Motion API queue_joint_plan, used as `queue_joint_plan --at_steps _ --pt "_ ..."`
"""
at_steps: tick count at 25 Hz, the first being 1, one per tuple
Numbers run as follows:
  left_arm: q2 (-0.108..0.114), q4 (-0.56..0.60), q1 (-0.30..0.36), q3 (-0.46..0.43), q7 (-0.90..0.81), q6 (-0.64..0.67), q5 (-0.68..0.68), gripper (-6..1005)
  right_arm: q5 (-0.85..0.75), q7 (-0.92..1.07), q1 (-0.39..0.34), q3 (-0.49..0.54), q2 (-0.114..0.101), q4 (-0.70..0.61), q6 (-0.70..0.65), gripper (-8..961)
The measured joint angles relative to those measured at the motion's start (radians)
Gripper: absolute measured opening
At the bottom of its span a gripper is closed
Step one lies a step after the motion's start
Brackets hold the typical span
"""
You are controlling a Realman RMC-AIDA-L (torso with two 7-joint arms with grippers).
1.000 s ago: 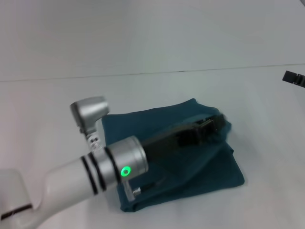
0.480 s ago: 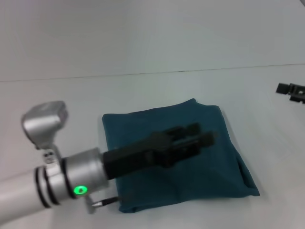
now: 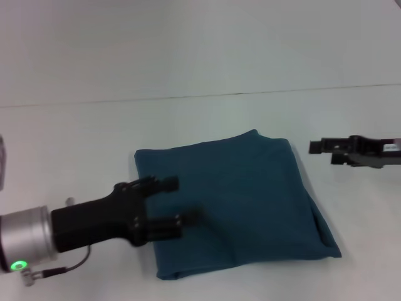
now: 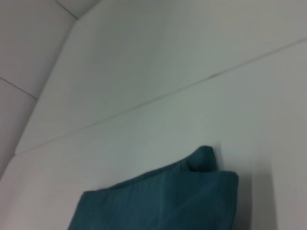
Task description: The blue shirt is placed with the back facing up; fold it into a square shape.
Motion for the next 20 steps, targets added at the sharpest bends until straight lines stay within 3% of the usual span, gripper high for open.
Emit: queue_joint_plan --at_steps 4,11,20 --pt "0.023 0.047 0.009 -0.020 0.003 0.003 0.112 904 -0.001 0.003 0.030 -0.018 0.017 0.050 0.084 899" --pt "0.037 0.094 0.002 -0.054 -0.006 0.028 0.234 904 0.003 0.007 0.070 -0.019 0.060 0.064 0.157 898" --pt "0.038 0.101 0.002 -0.063 -0.005 0.031 0.255 904 0.003 0.015 0.089 -0.018 0.073 0.093 0.230 895"
